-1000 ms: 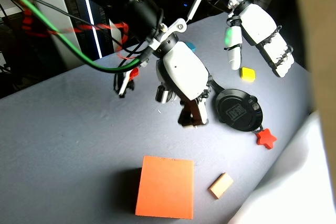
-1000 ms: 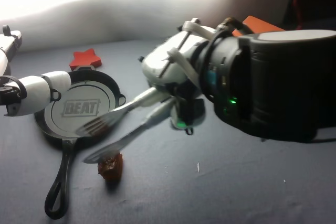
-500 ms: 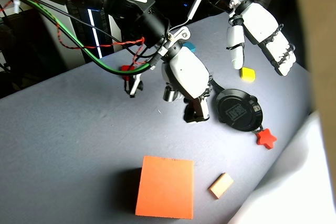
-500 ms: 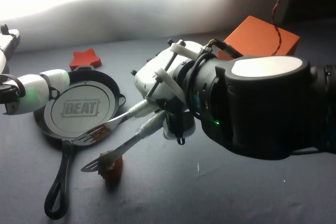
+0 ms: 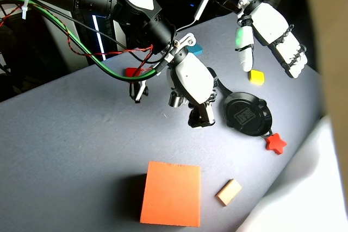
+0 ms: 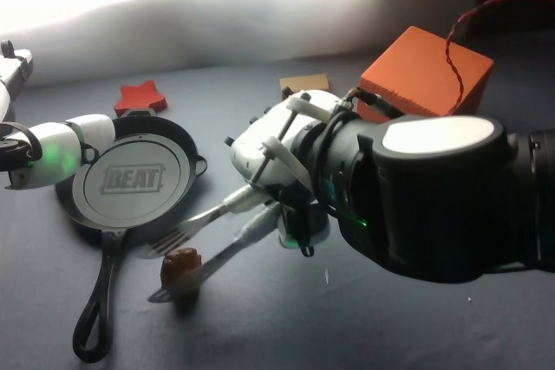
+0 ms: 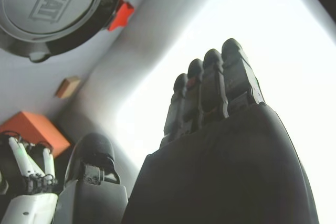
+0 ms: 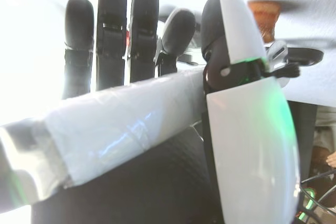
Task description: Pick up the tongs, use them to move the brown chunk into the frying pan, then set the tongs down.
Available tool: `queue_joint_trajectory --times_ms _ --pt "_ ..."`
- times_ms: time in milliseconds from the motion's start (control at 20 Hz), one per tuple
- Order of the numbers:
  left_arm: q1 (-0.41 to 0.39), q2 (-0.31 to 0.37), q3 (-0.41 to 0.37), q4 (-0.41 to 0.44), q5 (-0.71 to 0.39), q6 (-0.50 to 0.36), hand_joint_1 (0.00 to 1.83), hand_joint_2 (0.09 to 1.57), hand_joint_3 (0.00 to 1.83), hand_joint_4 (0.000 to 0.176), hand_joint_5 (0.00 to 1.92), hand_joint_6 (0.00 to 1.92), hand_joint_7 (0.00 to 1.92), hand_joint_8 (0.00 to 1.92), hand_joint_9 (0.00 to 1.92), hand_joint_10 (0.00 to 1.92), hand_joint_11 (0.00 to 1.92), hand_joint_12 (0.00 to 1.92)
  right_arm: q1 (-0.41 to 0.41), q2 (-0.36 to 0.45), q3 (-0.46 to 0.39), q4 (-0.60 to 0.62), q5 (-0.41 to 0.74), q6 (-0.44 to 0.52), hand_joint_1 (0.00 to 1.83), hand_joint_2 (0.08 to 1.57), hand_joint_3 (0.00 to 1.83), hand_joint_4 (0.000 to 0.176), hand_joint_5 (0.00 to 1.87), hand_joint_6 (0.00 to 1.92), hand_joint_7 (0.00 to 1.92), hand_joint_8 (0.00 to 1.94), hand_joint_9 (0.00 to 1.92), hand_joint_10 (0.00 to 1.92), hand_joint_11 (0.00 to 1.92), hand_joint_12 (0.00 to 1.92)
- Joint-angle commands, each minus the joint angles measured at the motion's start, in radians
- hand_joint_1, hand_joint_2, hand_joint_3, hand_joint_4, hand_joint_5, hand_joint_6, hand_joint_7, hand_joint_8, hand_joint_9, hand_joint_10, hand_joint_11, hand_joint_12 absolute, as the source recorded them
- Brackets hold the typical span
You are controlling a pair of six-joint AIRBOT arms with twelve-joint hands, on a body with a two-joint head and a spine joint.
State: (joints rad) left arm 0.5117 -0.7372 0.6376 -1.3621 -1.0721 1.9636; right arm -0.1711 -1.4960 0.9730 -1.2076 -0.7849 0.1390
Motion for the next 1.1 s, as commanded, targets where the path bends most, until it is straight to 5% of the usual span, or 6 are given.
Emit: queue_joint_trajectory --times_ms 0,450,600,650,850,1050 --pt "-0.011 0.009 0.004 0.076 -0.085 -0.001 0.0 1.19 0.0 0.0 0.05 0.01 0.07 0.01 0.04 0.01 0.01 0.04 0.002 0.003 -0.002 -0.082 0.015 0.004 1.09 1.24 0.0 0.0 0.75 1.32 1.01 0.0 0.98 0.03 0.43 1.33" --pt "-0.011 0.009 0.003 0.076 -0.085 0.0 0.0 1.19 0.0 0.0 0.04 0.0 0.09 0.0 0.06 0.0 0.0 0.09 -0.018 0.001 0.015 -0.13 0.032 0.036 1.09 1.24 0.0 0.0 0.74 1.33 0.99 0.0 0.97 0.02 0.41 1.35" --pt "-0.011 0.009 0.003 0.076 -0.085 0.001 0.0 1.18 0.0 0.0 0.0 0.0 0.05 0.0 0.02 0.0 0.0 0.01 -0.009 0.001 0.023 -0.13 0.032 0.036 1.06 1.21 0.0 0.0 0.83 0.24 0.96 0.0 0.94 0.01 0.39 1.29" --pt "-0.011 0.009 0.003 0.076 -0.085 0.001 0.0 1.18 0.0 0.0 0.02 0.01 0.06 0.01 0.04 0.01 0.01 0.01 -0.004 0.001 0.026 -0.13 0.032 0.037 1.09 1.21 0.0 0.0 0.8 1.04 0.97 0.0 0.96 0.01 0.4 1.31" --pt "-0.011 0.009 0.002 0.076 -0.089 0.001 0.0 1.18 0.0 0.0 0.02 0.01 0.06 0.01 0.04 0.01 0.02 0.01 0.0 0.003 0.029 -0.13 0.036 0.037 1.09 1.22 0.02 0.0 0.76 1.26 0.97 0.01 0.95 0.02 0.4 1.32" --pt "-0.011 0.009 0.002 0.076 -0.092 0.001 0.0 1.18 0.0 0.0 0.03 0.01 0.07 0.01 0.05 0.01 0.03 0.02 -0.017 0.002 0.03 -0.131 0.043 0.037 1.05 1.21 0.0 0.0 0.86 0.14 0.94 0.0 0.93 0.0 0.39 1.29"
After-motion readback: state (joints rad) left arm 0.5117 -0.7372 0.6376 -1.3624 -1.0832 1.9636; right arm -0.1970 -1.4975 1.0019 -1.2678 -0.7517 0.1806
